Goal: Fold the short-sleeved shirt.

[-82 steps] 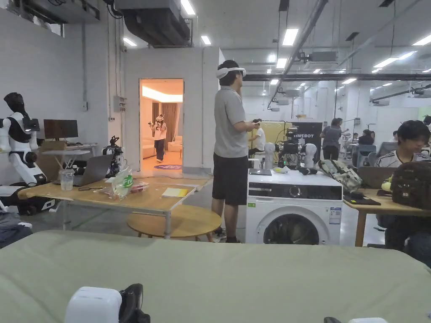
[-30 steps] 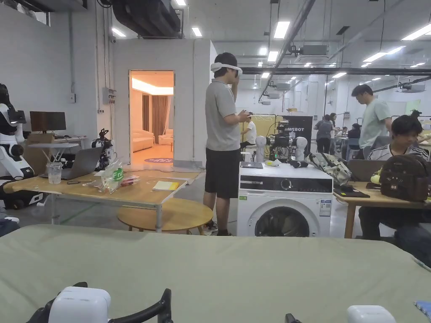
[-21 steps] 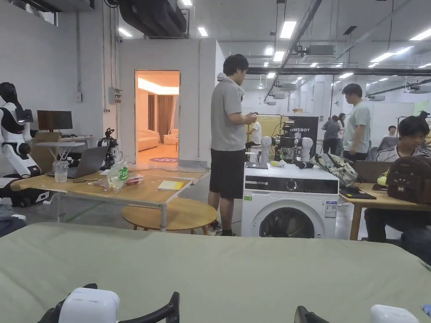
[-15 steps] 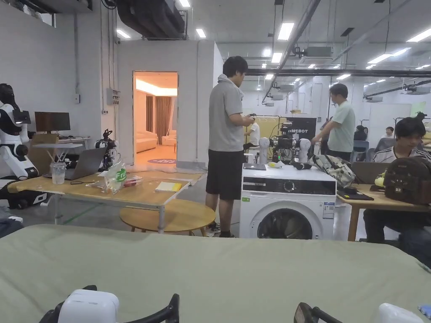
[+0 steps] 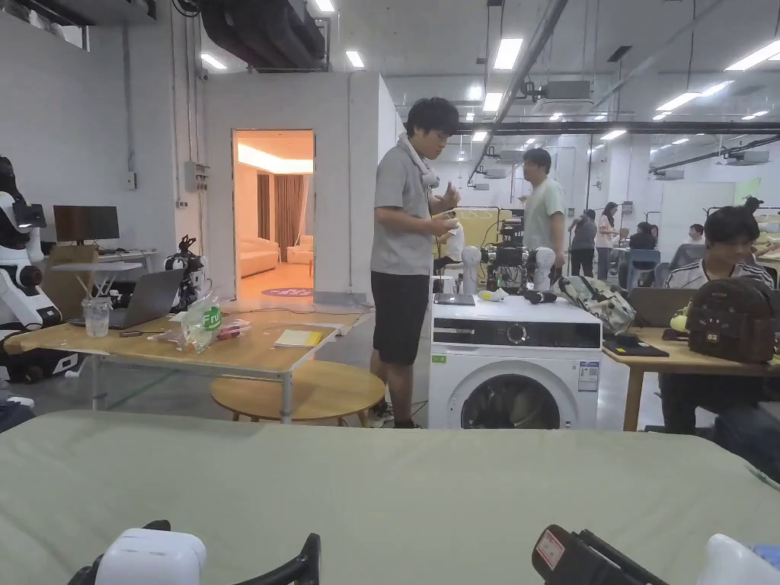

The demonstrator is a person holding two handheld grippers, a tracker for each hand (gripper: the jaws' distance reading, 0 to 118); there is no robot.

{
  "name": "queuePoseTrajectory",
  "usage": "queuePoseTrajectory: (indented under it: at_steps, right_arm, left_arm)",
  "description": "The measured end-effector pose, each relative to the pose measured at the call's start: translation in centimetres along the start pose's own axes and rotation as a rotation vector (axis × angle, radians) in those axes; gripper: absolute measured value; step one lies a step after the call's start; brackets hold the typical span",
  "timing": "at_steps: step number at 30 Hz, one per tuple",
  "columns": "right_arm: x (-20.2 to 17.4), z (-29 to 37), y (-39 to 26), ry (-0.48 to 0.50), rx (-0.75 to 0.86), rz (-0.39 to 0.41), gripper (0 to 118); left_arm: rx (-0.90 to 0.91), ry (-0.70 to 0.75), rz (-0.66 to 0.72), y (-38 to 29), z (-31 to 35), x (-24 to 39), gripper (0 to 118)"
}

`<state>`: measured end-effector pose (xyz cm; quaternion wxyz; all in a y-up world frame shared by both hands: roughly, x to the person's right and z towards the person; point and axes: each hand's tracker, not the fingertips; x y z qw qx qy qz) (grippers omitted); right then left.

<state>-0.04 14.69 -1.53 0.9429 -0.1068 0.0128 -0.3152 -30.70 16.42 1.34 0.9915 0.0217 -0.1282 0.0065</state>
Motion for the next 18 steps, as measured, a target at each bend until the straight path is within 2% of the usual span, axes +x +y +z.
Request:
queuePoseTrajectory:
  at_steps: [4,7,9,13,18]
  right_arm:
    - [0.5,-0.4,0.0,-0.047,-0.027,-0.039,109]
    - [0.8,-0.6,-0.2,-0.043,-0.048,-0.026,109]
    - [0.8,-0.5,-0.5,-0.022,-0.040,0.014,109]
    - [-0.7,-0.6,-0.5,-0.114,-0.042,0.110,109]
    - [-0.8,-0.5,-1.3,-0.046,-0.016,0.188,109]
  left_arm:
    - [-0.005,-0.004,0.001,-0.1,-0.1,0.0,109]
    - [-0.010,-0.004,-0.001,-0.3,-0.2,0.1,109]
    - [-0.015,-0.005,-0.002,-0.4,-0.3,0.2,109]
    - [-0.021,-0.008,-0.006,-0.5,-0.4,0.4,109]
    - [-0.026,-0.012,-0.016,-0.6,-0.4,0.5,109]
